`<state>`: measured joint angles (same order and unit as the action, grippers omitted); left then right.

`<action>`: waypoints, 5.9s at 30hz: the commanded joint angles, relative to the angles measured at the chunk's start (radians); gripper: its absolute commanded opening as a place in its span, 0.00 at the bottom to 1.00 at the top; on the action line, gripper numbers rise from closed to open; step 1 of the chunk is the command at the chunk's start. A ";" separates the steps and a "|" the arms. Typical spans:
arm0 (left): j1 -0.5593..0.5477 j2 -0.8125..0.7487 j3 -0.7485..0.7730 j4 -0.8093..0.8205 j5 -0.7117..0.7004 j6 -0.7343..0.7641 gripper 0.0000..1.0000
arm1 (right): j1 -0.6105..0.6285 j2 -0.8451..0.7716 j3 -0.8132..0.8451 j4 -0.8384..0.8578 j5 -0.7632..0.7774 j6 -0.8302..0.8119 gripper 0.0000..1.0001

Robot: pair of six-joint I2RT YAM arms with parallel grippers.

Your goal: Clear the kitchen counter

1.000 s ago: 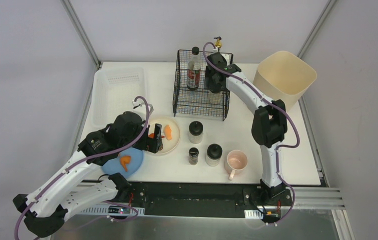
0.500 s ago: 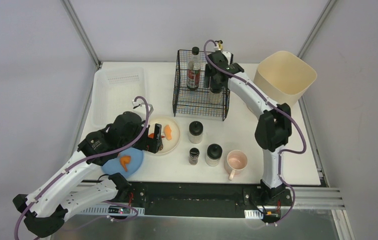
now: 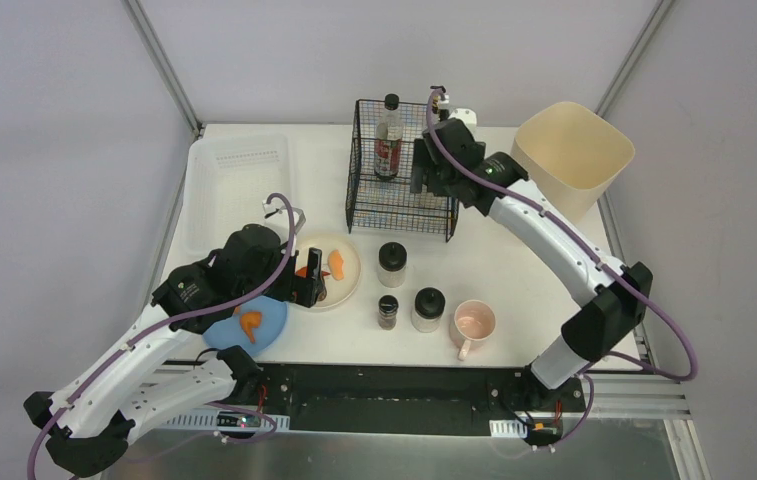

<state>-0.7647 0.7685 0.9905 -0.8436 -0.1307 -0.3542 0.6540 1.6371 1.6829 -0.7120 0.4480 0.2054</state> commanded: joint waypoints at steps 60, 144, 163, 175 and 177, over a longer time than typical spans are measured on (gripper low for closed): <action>0.001 -0.059 0.041 -0.025 -0.014 -0.009 0.99 | 0.320 0.199 -0.245 0.062 -0.059 0.225 0.80; 0.001 -0.066 0.026 -0.046 -0.024 -0.007 1.00 | 0.049 0.528 0.617 0.059 0.046 -0.069 0.33; 0.001 -0.062 0.019 -0.049 -0.032 -0.005 1.00 | 0.048 0.620 0.540 0.087 0.023 -0.008 0.40; 0.001 -0.072 0.011 -0.051 -0.031 -0.009 1.00 | 0.047 0.624 0.507 0.089 0.022 0.002 0.70; 0.001 -0.072 0.010 -0.051 -0.029 -0.009 1.00 | 0.047 0.621 0.507 0.089 0.021 0.003 0.72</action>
<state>-0.7647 0.7044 1.0065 -0.8738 -0.1413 -0.3744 0.6998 2.2696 2.1948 -0.6388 0.4583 0.2089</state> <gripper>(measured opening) 0.995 0.700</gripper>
